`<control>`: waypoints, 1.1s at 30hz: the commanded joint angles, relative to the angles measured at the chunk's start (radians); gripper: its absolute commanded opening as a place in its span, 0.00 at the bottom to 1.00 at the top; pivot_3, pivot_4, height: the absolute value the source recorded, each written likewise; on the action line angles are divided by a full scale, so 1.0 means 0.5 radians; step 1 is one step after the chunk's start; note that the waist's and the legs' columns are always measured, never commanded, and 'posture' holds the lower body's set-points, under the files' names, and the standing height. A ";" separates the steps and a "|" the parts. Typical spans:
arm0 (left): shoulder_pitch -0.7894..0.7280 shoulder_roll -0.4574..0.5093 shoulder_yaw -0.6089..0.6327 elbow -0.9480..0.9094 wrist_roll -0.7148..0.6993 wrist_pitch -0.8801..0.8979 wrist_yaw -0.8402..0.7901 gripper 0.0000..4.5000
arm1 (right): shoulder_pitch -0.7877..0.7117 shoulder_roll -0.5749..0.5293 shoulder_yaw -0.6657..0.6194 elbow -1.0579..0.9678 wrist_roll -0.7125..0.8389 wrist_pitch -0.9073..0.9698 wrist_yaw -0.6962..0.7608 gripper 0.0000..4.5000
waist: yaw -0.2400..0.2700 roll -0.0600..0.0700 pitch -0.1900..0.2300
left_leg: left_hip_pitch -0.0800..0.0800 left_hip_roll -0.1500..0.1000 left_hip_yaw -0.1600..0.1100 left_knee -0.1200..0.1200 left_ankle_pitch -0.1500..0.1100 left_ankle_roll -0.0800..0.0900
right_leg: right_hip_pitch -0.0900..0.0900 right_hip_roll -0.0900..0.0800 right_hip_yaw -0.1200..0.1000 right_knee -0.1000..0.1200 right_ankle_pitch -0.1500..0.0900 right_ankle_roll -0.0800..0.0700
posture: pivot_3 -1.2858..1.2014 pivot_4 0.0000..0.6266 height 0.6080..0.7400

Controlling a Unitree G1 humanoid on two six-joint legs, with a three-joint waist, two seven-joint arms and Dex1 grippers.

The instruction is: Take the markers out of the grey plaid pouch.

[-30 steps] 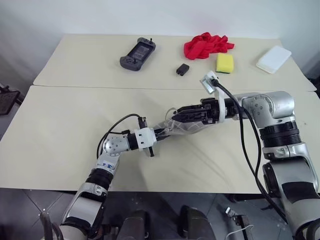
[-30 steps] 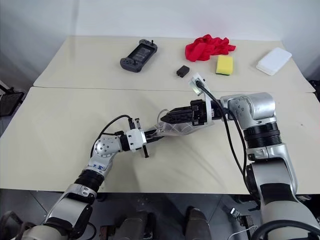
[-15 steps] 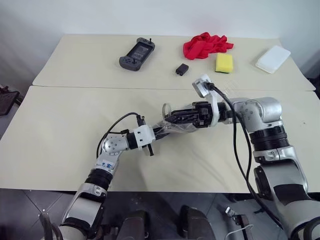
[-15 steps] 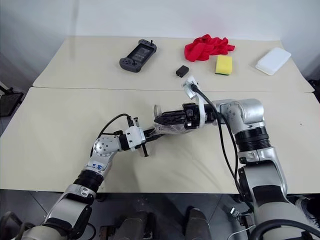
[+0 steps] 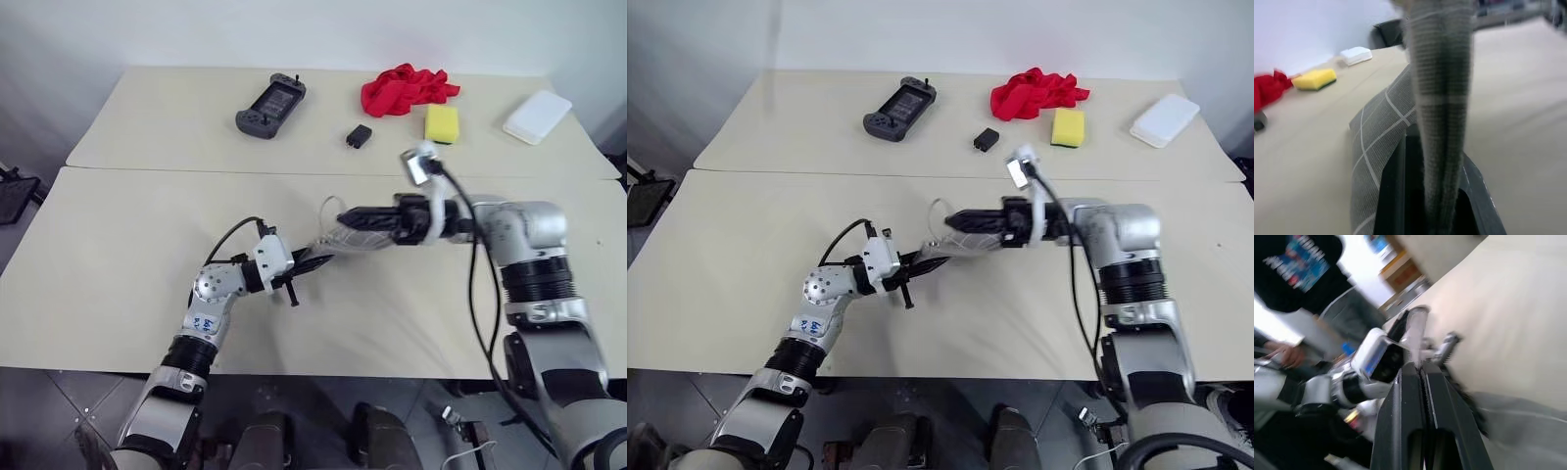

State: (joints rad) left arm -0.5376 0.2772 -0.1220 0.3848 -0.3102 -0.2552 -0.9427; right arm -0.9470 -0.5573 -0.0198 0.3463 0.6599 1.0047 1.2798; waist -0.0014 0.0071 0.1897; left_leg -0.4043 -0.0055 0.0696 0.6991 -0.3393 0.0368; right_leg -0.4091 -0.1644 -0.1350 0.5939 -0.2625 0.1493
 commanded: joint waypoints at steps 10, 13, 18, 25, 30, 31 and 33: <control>0.184 0.116 0.157 -0.479 -0.466 0.932 -0.111 0.00 | 0.017 -0.495 -0.361 0.365 -0.084 -0.255 -0.062 0.00 | 0.004 0.000 0.000 | 0.001 0.000 0.005 0.000 0.000 0.000 | 0.000 0.001 0.002 0.000 0.000 0.000 | 0.52 0.24 1.00; 0.169 0.103 0.208 -0.446 -0.489 0.973 -0.099 0.00 | 0.049 -0.575 -0.381 0.483 -0.138 -0.343 -0.064 0.00 | 0.007 0.000 0.000 | 0.001 0.000 0.005 0.001 0.000 0.000 | 0.001 0.001 0.002 0.000 0.000 0.000 | 0.52 0.24 1.00; 0.155 0.107 0.229 -0.417 -0.465 0.988 -0.124 0.00 | 0.058 -0.635 -0.389 0.633 -0.225 -0.486 -0.062 0.00 | 0.002 0.000 0.000 | 0.001 0.001 0.007 0.000 0.000 0.000 | 0.001 0.001 0.002 -0.001 0.000 0.000 | 0.52 0.24 1.00; 0.136 0.097 0.212 -0.365 -0.442 0.974 -0.171 0.00 | 0.068 -0.589 -0.507 0.561 -0.091 -0.401 -0.075 0.04 | 0.006 0.000 0.000 | 0.002 0.001 0.007 0.001 0.000 0.000 | 0.001 0.001 0.003 0.000 0.000 0.000 | 0.52 0.24 1.00; 0.073 0.037 0.195 -0.326 -0.452 0.982 -0.202 0.00 | 0.266 -0.716 -0.443 0.278 -0.110 -0.424 0.111 0.33 | 0.018 0.001 -0.001 | 0.001 0.001 0.006 0.001 0.000 0.000 | 0.001 0.001 0.002 0.000 0.000 0.000 | 0.52 0.24 1.00; 0.052 0.021 0.208 -0.318 -0.472 1.004 -0.198 0.00 | 0.333 -0.782 -0.416 0.220 -0.119 -0.414 0.187 0.40 | 0.029 0.001 -0.001 | 0.001 0.001 0.006 0.001 0.000 0.000 | 0.002 0.001 0.002 -0.001 0.000 0.000 | 0.52 0.24 1.00; 0.020 -0.002 0.235 -0.307 -0.516 1.064 -0.200 0.00 | 0.453 -0.892 -0.370 0.148 -0.166 -0.473 0.302 0.40 | 0.050 0.001 -0.001 | 0.001 0.000 0.007 0.003 0.000 0.000 | 0.002 0.001 0.003 -0.001 0.000 0.000 | 0.52 0.24 1.00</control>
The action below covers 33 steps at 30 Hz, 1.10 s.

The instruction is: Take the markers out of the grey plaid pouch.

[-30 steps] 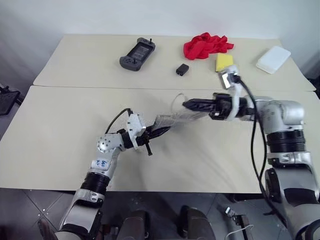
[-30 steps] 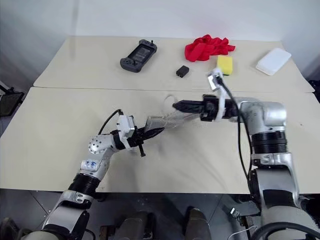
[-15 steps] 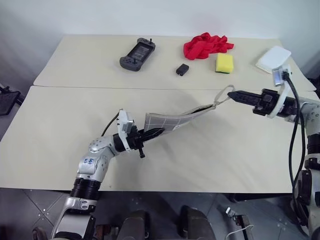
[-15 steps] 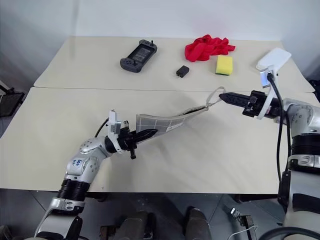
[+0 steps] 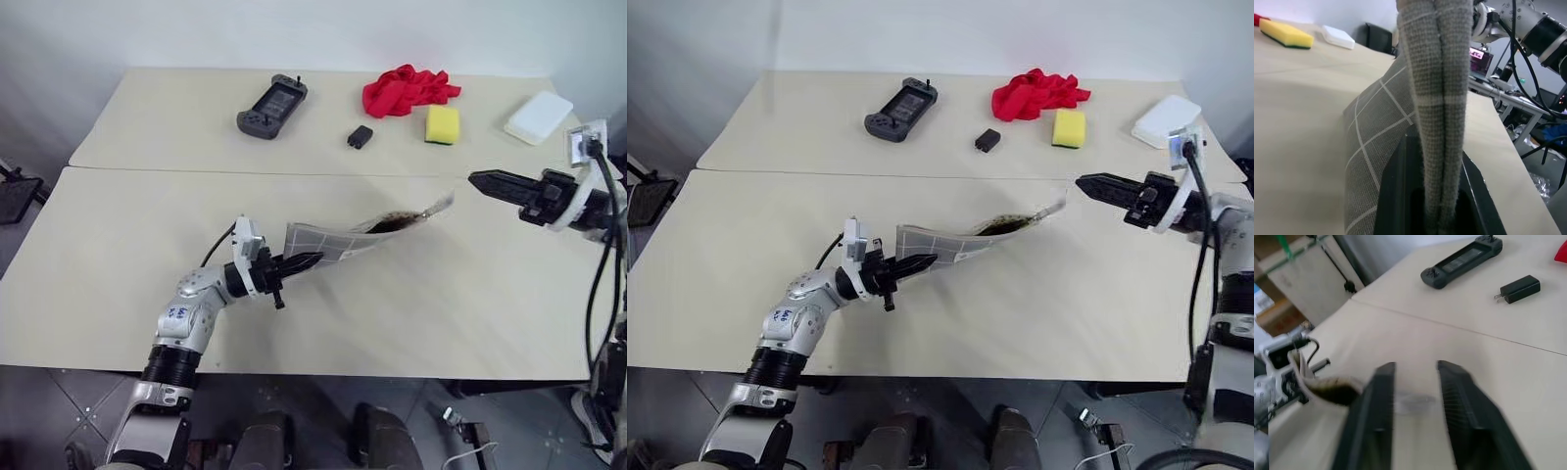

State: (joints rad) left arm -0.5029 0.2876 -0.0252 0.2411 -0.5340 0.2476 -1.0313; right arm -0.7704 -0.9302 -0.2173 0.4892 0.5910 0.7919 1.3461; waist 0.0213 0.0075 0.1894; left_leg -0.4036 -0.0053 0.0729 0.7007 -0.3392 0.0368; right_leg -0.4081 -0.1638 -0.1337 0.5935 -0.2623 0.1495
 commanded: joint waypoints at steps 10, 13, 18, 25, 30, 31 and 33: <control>-0.168 -0.104 -0.057 0.055 -0.041 0.146 -0.228 0.00 | -0.049 -0.425 0.060 -0.021 -0.217 -0.510 0.377 0.40 | -0.003 0.006 -0.001 | 0.002 0.001 0.005 0.000 0.001 0.001 | -0.001 0.001 0.004 0.000 0.001 0.001 | 0.52 0.24 1.00; -0.209 -0.165 -0.079 0.059 -0.046 0.171 -0.245 0.00 | -0.147 -0.370 0.117 -0.127 -0.195 -0.478 0.402 0.40 | 0.002 0.005 -0.001 | 0.002 0.002 0.005 0.000 0.001 0.000 | 0.000 0.002 0.003 0.000 0.001 0.001 | 0.52 0.24 1.00; -0.254 -0.242 -0.126 0.216 0.087 0.034 -0.230 0.00 | -0.221 -0.208 0.375 -0.541 -0.210 -0.478 0.460 0.07 | 0.004 0.005 -0.001 | 0.002 0.002 0.005 0.001 0.001 0.000 | -0.001 0.002 0.004 0.000 0.001 0.001 | 0.52 0.24 1.00; -0.142 -0.216 -0.233 0.376 0.399 -0.478 -0.235 0.00 | -0.071 -0.092 0.622 -0.882 -0.299 -0.617 0.442 0.01 | 0.015 0.005 -0.001 | 0.000 0.000 0.002 0.002 0.001 0.000 | 0.000 0.001 0.002 0.000 0.001 0.001 | 0.52 0.24 1.00; -0.088 -0.253 -0.204 0.390 0.429 -0.621 -0.152 0.00 | -0.036 -0.064 0.568 -0.945 -0.247 -0.690 0.454 0.01 | 0.012 0.005 -0.001 | 0.000 0.000 0.001 0.007 0.001 0.001 | 0.001 0.000 0.002 0.002 0.002 0.001 | 0.52 0.24 1.00; -0.082 -0.256 -0.203 0.395 0.435 -0.638 -0.139 0.00 | -0.038 -0.043 0.553 -0.942 -0.247 -0.721 0.427 0.01 | 0.010 0.005 -0.001 | 0.000 0.000 0.000 0.008 0.001 0.001 | 0.001 0.000 0.002 0.003 0.002 0.001 | 0.52 0.24 1.00; -0.066 -0.270 -0.187 0.389 0.446 -0.691 -0.084 0.00 | -0.075 0.022 0.499 -0.916 -0.238 -0.805 0.350 0.01 | 0.010 0.005 -0.001 | 0.001 0.000 0.000 0.009 0.001 0.001 | 0.002 0.000 0.002 0.003 0.002 0.001 | 0.52 0.24 1.00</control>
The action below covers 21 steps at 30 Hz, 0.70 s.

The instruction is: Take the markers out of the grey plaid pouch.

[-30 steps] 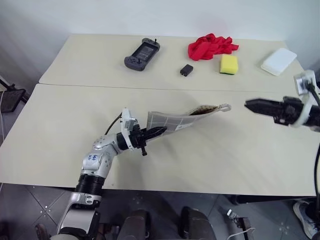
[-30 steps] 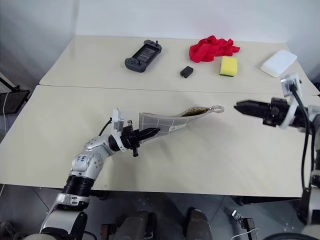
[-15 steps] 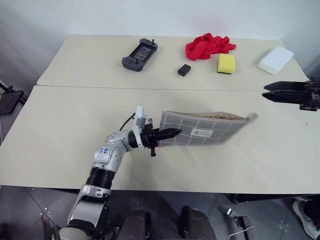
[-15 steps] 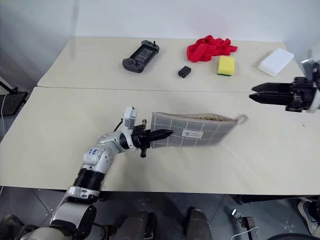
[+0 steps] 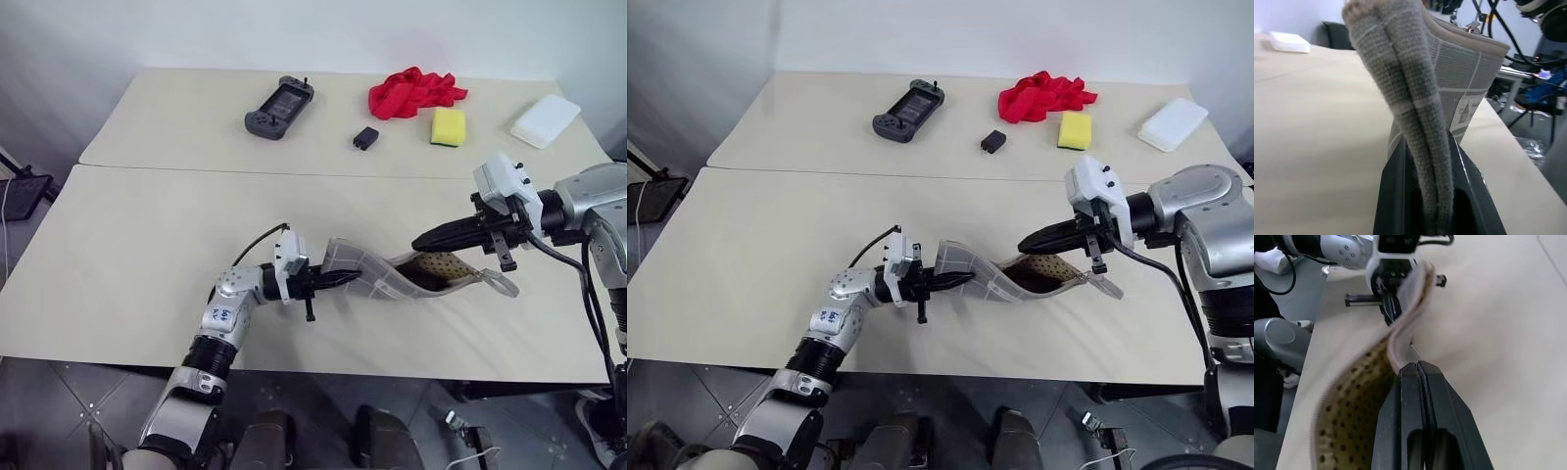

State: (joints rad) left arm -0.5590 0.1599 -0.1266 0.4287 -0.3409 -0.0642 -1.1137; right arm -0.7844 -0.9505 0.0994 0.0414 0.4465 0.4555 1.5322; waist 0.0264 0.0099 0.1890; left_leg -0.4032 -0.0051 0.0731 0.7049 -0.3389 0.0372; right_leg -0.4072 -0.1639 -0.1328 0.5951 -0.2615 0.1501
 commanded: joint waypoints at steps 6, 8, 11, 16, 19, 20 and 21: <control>0.024 -0.087 0.121 0.063 0.093 -0.303 0.327 0.00 | -0.152 0.048 -0.176 -0.048 0.116 -0.034 0.007 0.01 | 0.003 0.000 0.000 | 0.000 0.000 -0.002 0.004 0.000 0.000 | 0.000 0.000 -0.001 0.002 0.000 0.000 | 0.52 0.24 1.00; 0.017 -0.095 0.115 0.086 0.112 -0.347 0.340 0.00 | -0.125 0.002 -0.136 -0.102 0.101 -0.015 0.050 0.01 | 0.004 0.000 0.000 | -0.001 0.000 -0.004 0.004 0.000 0.001 | 0.001 0.000 -0.002 0.001 0.000 0.000 | 0.52 0.24 1.00; 0.012 -0.103 0.090 0.112 0.114 -0.354 0.315 0.00 | -0.110 -0.005 -0.086 -0.115 0.049 0.012 -0.004 0.01 | -0.004 0.000 0.000 | -0.001 0.000 -0.004 0.004 0.000 0.001 | 0.001 0.000 -0.002 0.001 0.000 0.000 | 0.52 0.24 1.00; 0.009 -0.110 0.052 0.114 0.134 -0.388 0.274 0.00 | -0.114 0.025 0.000 0.046 -0.133 -0.050 -0.109 0.01 | 0.001 0.000 0.000 | 0.000 0.000 -0.003 0.006 0.000 0.001 | 0.002 0.000 -0.002 0.002 0.000 0.000 | 0.52 0.24 1.00; 0.018 -0.102 0.041 0.100 0.140 -0.403 0.264 0.00 | -0.146 0.040 -0.001 0.136 -0.167 -0.045 -0.131 0.01 | 0.001 0.000 0.000 | -0.001 -0.001 -0.003 0.006 -0.001 0.001 | 0.002 -0.001 -0.002 0.002 0.000 0.000 | 0.52 0.24 1.00; 0.021 -0.098 0.035 0.096 0.147 -0.411 0.259 0.00 | -0.155 0.046 0.001 0.157 -0.181 -0.052 -0.138 0.01 | 0.000 0.000 0.000 | -0.001 0.000 -0.003 0.006 -0.001 0.001 | 0.002 -0.001 -0.002 0.002 0.000 0.000 | 0.52 0.24 1.00; 0.032 -0.094 0.031 0.085 0.149 -0.413 0.254 0.00 | -0.173 0.056 0.009 0.186 -0.204 -0.045 -0.160 0.01 | -0.001 0.000 0.000 | -0.001 0.000 -0.003 0.006 -0.001 0.001 | 0.002 -0.001 -0.002 0.002 0.000 0.000 | 0.52 0.24 1.00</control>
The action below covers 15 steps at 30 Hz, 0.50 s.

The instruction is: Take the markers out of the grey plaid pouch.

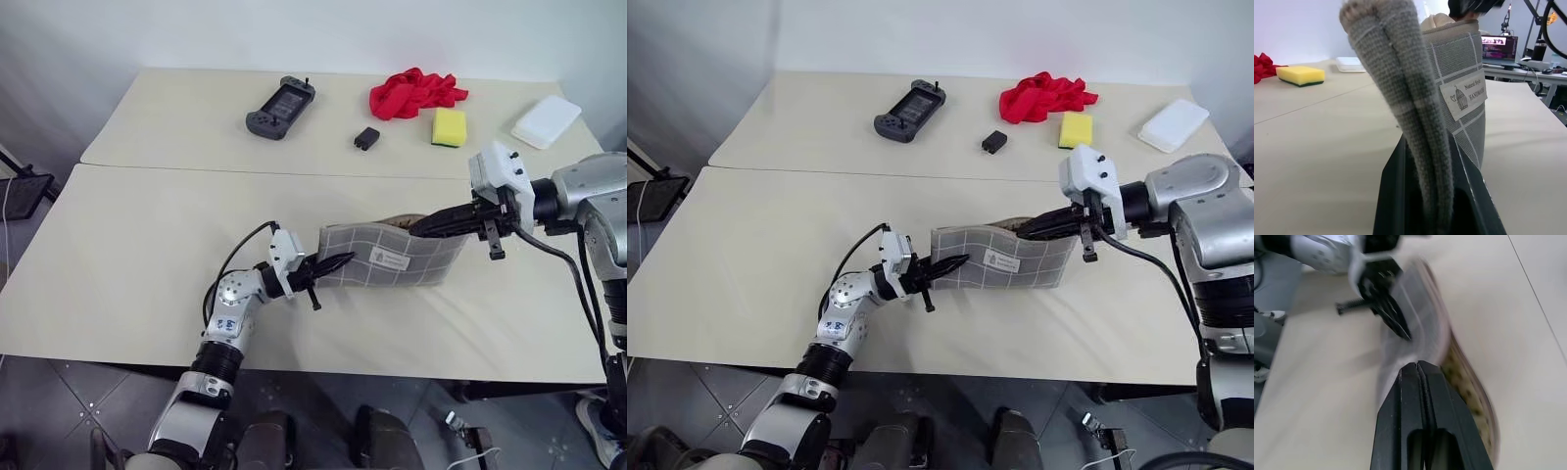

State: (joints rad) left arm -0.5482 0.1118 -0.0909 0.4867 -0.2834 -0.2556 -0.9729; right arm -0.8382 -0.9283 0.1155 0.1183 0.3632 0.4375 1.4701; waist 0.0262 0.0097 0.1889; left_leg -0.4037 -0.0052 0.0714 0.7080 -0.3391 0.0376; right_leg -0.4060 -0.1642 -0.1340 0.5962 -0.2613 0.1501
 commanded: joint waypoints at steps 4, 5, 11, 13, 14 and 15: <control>0.043 0.012 -0.045 -0.062 0.031 -0.030 -0.037 0.00 | -0.081 0.037 0.040 0.076 -0.119 -0.045 -0.025 0.01 | -0.002 0.000 0.000 | 0.000 0.000 0.000 0.000 0.000 0.000 | 0.000 0.000 0.000 0.000 0.000 0.000 | 0.52 0.24 1.00; 0.042 0.012 -0.043 -0.059 0.031 -0.029 -0.034 0.00 | -0.073 0.037 0.056 0.069 -0.127 -0.061 0.006 0.01 | -0.002 0.000 0.000 | 0.000 0.000 0.000 0.000 0.000 0.000 | 0.000 0.000 0.000 0.000 0.000 0.000 | 0.52 0.24 1.00; 0.029 0.008 -0.047 -0.051 0.046 -0.043 -0.024 0.00 | -0.059 0.101 0.243 -0.092 -0.245 -0.078 0.031 0.01 | -0.006 0.000 0.000 | 0.000 0.000 0.000 0.000 0.000 0.000 | 0.000 0.000 0.000 0.000 0.000 0.000 | 0.52 0.24 1.00; 0.021 0.001 -0.050 -0.050 0.051 -0.044 -0.022 0.00 | -0.058 0.135 0.300 -0.162 -0.279 -0.018 0.006 0.01 | -0.004 0.000 0.000 | 0.001 0.001 0.000 0.000 0.000 0.000 | 0.000 0.000 0.000 0.000 0.000 0.000 | 0.52 0.24 1.00; 0.018 -0.002 -0.050 -0.048 0.052 -0.046 -0.021 0.00 | -0.056 0.164 0.327 -0.192 -0.311 0.023 -0.042 0.01 | -0.004 0.000 0.000 | 0.001 0.001 0.000 0.000 0.000 0.000 | 0.000 0.000 0.000 0.000 0.000 0.000 | 0.52 0.24 1.00; 0.013 -0.003 -0.050 -0.047 0.051 -0.044 -0.020 0.00 | -0.050 0.190 0.345 -0.211 -0.345 0.021 -0.085 0.01 | -0.004 0.000 0.000 | 0.001 0.001 0.000 0.001 0.000 0.000 | 0.000 0.000 0.000 0.000 0.000 0.000 | 0.52 0.24 1.00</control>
State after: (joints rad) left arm -0.5411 0.1154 -0.1024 0.4766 -0.2686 -0.2721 -0.9832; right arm -0.8570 -0.8423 0.2786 0.0532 0.2080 0.4365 1.4533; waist 0.0242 0.0098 0.1888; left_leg -0.4034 -0.0049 0.0712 0.7086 -0.3391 0.0376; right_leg -0.4058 -0.1641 -0.1340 0.5964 -0.2613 0.1501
